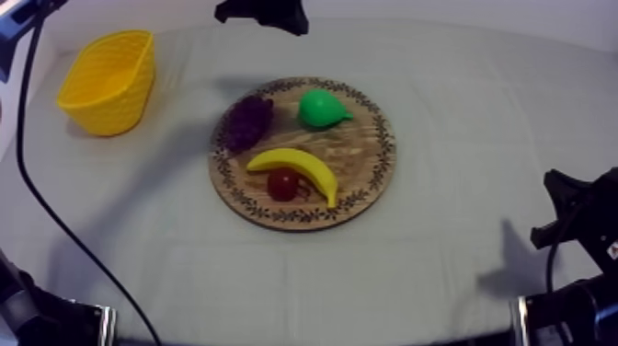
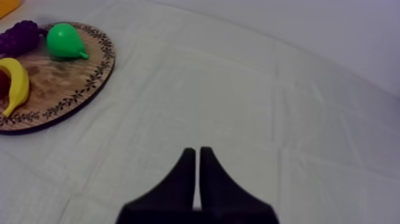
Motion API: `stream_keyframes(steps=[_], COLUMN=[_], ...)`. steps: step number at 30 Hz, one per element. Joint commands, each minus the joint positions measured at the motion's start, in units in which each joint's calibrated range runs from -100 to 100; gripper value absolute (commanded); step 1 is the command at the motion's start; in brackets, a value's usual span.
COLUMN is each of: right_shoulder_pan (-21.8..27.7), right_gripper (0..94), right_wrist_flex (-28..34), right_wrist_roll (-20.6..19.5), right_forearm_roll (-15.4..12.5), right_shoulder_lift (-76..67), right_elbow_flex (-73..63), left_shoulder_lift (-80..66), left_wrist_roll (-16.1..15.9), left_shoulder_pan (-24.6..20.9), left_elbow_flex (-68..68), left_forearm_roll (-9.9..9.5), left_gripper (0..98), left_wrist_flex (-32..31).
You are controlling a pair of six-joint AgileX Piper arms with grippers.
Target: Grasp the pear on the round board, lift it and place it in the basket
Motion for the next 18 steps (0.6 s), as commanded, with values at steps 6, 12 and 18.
stream_keyframes(steps=[6,12,18], right_shoulder_pan=[-0.1,-0.1,-0.1], right_gripper=[0.4,0.4,0.4], right_wrist_flex=[0.0,0.0,0.0], right_wrist_roll=[0.0,0.0,0.0], right_forearm_roll=[0.0,0.0,0.0], right_shoulder_lift=[0.0,0.0,0.0], right_elbow_flex=[0.0,0.0,0.0], left_shoulder_lift=[5.5,6.6,6.0], left_wrist_roll=[-2.6,-12.1,-26.3], left_shoulder_pan=[0.6,0.5,0.0], left_elbow_flex=[-6.8,-7.9,-7.1], left_forearm_roll=[1.74,2.01,2.01], left_gripper=[0.4,0.1,1.0], left_wrist_flex=[0.1,1.3,6.1])
